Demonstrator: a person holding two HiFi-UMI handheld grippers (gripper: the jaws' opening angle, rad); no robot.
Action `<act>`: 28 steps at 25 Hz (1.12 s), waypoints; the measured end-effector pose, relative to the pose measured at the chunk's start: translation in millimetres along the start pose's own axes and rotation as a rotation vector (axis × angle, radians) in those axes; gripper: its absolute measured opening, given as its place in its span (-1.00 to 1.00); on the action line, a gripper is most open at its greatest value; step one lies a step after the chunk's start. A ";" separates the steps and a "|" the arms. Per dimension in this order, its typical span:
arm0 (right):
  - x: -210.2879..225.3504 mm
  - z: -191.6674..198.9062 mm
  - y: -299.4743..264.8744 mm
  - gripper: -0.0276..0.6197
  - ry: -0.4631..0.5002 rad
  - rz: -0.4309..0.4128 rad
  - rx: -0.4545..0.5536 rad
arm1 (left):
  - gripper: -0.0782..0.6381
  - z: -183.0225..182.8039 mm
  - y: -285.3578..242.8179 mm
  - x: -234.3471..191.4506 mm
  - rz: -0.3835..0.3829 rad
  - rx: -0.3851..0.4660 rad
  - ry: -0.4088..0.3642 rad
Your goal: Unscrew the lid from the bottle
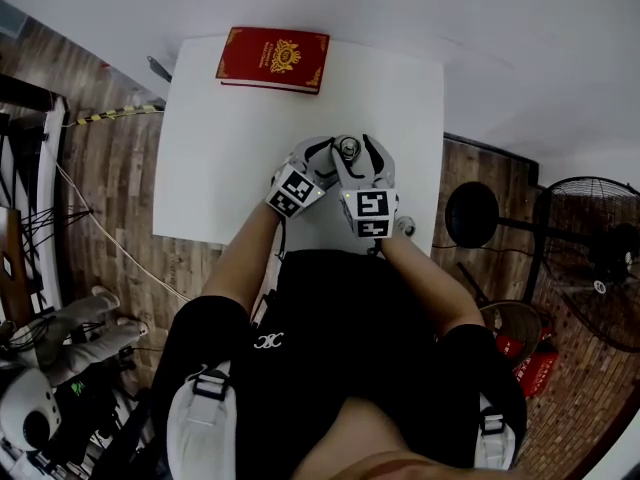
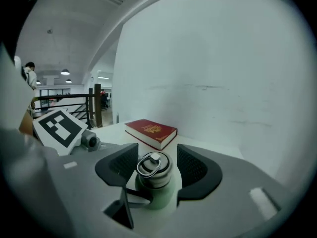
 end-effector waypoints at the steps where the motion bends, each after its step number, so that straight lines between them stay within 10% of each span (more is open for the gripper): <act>1: -0.3 1.3 -1.2 -0.16 -0.005 0.004 -0.005 | 0.18 0.3 0.0 0.0 0.001 0.001 0.000; 8: -1.1 2.9 -1.2 -0.25 -0.012 -0.053 -0.022 | 0.18 0.1 0.9 0.0 0.006 0.004 -0.002; 14: 7.3 0.5 -5.8 -0.25 0.138 -0.278 -0.066 | 0.18 -0.3 0.9 -0.8 0.008 0.008 0.001; 23: 19.8 6.0 -13.8 -0.25 0.794 -0.753 -0.217 | 0.18 0.8 0.8 -0.7 0.002 0.013 0.006; 28: 20.4 1.7 -14.9 -0.30 1.201 -0.856 -0.264 | 0.18 1.0 -0.7 -0.2 0.004 0.006 -0.003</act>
Point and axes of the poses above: the fingertips, and each gripper's own axes: y backward along the fingers, x to its right, z out of its underside, the point moved 6 cm from there along y, backward along the fingers, and after that the axes turned 3 degrees about -x, right-handed, at the moved point
